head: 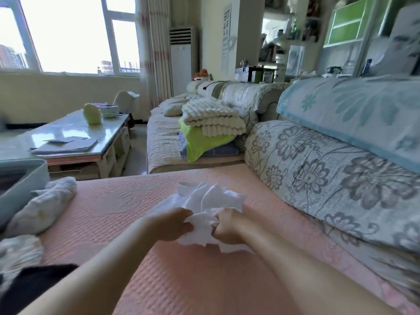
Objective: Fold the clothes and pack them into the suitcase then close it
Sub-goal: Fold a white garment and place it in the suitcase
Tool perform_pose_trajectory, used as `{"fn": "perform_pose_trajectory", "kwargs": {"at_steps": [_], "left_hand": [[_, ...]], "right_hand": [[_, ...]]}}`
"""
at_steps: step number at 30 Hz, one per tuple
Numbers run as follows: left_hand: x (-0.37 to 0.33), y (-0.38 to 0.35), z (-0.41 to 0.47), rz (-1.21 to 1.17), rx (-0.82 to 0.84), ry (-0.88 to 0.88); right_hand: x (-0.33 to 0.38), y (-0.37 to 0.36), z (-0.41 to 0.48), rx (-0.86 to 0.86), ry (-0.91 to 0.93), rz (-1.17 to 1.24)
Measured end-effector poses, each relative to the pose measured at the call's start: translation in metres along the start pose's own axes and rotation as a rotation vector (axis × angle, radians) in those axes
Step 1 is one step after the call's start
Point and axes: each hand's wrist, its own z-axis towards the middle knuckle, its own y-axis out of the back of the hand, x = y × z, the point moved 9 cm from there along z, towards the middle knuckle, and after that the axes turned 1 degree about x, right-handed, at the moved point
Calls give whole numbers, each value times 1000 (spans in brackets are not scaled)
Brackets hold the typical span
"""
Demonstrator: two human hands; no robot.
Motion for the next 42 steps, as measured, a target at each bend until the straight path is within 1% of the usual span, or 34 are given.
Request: {"fn": "perform_pose_trajectory", "kwargs": {"at_steps": [4,5,6,8,9,10,11,12,13,14,15,16,17,19,20,21,23,24,26,27,28,30,32,34,36,37,39,41,42], "left_hand": [[5,-26,-58,106,217,48],[8,-33,-71,111,250,66],[12,-40,-81,118,262,82],[18,-48,-99,111,242,106],[22,-50,-106,104,237,122],[24,-50,-113,125,257,150],[29,-51,-118,130,296,196],[34,-53,-123,80,354,263],[41,-58,-128,-12,429,332],[39,-62,-130,-84,493,364],[36,-65,-130,-141,515,363],[35,-63,-126,-175,462,336],[32,-58,-117,-179,343,290],[26,-39,-102,-5,42,185],[22,-31,-97,68,-85,163],[20,-26,-92,79,-186,150],[18,-21,-81,12,-314,109],[15,-20,-75,-27,-346,81],[10,-18,-66,-81,-397,27],[8,-17,-63,-81,-422,2],[4,-16,-60,-76,-446,-28],[-4,-14,-57,-43,-443,-95],[0,-17,-54,-15,-364,-80],[11,-23,-53,-22,-268,-58],[19,-34,-61,51,-133,-12],[24,-37,-66,67,-86,26],[34,-27,-80,47,-79,109],[47,2,-97,92,-166,226],[56,18,-109,138,-195,299]], "right_hand": [[23,-47,-31,293,-28,23],[29,-54,-38,333,-15,31],[34,-58,-47,352,-9,36],[40,-60,-57,326,11,57],[42,-60,-62,319,21,118],[44,-61,-65,322,30,249],[45,-61,-62,298,27,421],[42,-56,-58,220,4,572],[32,-48,-47,66,-39,609],[14,-35,-40,-112,-105,514],[-1,-25,-35,-244,-170,353],[-12,-23,-30,-296,-224,220],[-21,-27,-25,-279,-272,140],[-41,-43,-15,-158,-370,101],[-47,-47,-10,-112,-386,106],[-49,-49,-5,-89,-378,97],[-45,-47,6,-103,-330,34],[-42,-44,9,-122,-309,-23],[-31,-39,15,-163,-244,-87],[-23,-38,15,-178,-187,-61],[-13,-39,12,-178,-108,4],[14,-44,3,-104,47,261],[37,-53,-7,42,133,536],[45,-60,-15,147,153,731],[46,-59,-21,145,122,872],[45,-55,-22,93,107,888],[45,-44,-23,-29,111,816],[46,-40,-23,-75,109,774],[45,-40,-23,-84,76,760]]}}
